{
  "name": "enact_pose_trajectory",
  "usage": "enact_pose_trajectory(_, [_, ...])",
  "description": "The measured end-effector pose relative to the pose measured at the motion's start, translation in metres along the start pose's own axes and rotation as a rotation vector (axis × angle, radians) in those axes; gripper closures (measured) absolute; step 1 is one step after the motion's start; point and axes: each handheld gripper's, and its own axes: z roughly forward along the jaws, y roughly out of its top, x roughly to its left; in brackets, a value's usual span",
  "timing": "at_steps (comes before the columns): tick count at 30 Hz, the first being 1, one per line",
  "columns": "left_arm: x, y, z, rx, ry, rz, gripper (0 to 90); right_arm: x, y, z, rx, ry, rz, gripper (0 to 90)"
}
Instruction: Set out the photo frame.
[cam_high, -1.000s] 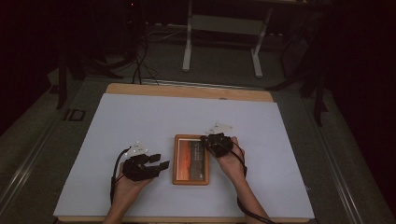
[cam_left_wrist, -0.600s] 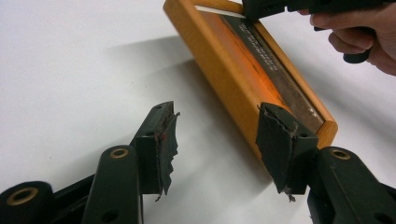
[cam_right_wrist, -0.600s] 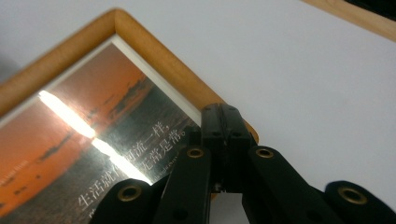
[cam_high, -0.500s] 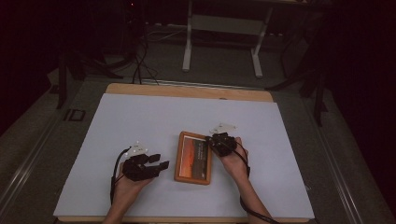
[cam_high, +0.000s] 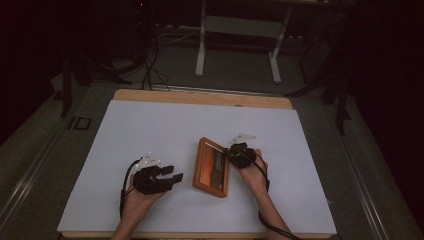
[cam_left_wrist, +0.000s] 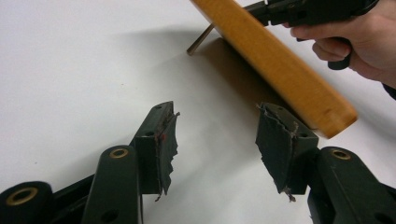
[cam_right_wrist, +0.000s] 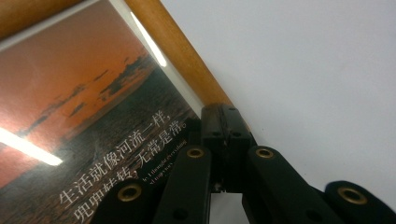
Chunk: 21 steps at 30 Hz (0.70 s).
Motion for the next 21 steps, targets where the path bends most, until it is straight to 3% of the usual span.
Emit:
enact_pose_trajectory(9, [-0.009, 0.003, 0.001, -0.009, -0.029, 0.001, 43.2, -0.001, -0.002, 0.000, -0.011, 0.007, 0.006, 90.0])
enact_pose_trajectory(16, [-0.021, 0.007, 0.002, -0.026, -0.095, 0.006, 36.8, -0.001, -0.002, 0.000, -0.015, 0.007, 0.013, 90.0])
enact_pose_trajectory(21, [-0.028, 0.008, 0.006, -0.017, -0.106, 0.016, 32.2, -0.001, -0.003, 0.000, -0.016, 0.006, 0.014, 90.0])
